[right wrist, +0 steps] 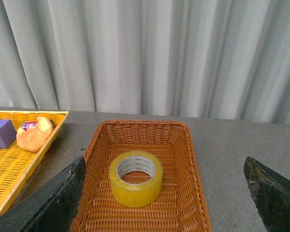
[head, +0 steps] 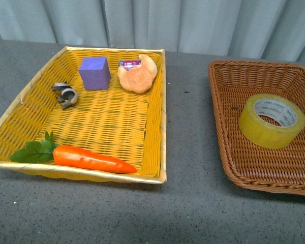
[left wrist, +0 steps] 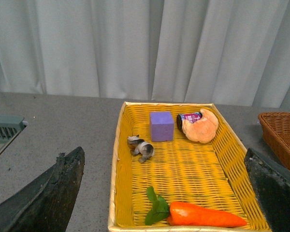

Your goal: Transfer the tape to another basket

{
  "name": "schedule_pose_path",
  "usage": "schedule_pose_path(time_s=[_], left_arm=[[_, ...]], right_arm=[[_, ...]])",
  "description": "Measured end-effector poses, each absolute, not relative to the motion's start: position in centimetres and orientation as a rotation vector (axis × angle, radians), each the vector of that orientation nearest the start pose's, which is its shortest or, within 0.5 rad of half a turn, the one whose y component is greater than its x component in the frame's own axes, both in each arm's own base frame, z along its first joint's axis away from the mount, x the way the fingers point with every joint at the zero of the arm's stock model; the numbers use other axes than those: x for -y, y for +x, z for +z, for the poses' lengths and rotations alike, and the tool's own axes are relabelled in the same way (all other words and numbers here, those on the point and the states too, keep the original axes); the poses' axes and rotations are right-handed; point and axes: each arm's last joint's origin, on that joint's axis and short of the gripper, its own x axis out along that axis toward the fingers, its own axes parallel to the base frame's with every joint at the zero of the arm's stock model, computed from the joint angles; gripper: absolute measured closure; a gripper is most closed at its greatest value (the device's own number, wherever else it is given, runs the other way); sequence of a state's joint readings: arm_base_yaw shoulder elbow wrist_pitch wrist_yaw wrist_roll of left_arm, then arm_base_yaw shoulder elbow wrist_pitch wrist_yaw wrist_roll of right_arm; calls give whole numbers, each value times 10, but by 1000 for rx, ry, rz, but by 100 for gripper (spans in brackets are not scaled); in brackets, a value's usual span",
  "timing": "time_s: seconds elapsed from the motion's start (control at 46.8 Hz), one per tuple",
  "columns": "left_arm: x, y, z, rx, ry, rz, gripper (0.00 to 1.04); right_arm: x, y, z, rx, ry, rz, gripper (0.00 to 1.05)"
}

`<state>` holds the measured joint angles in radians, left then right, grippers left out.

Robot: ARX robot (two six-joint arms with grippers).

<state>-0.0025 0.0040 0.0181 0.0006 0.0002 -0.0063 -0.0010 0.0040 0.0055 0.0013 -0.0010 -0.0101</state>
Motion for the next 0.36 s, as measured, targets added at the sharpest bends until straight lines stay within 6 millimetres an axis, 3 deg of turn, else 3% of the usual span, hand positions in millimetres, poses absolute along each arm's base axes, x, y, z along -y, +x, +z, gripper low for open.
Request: schedule_pose_path(time_s=[0.363], left_arm=[[0,97,169,15,-6,-3,6]], right_arm=[[0,98,165,3,-10,0,9]])
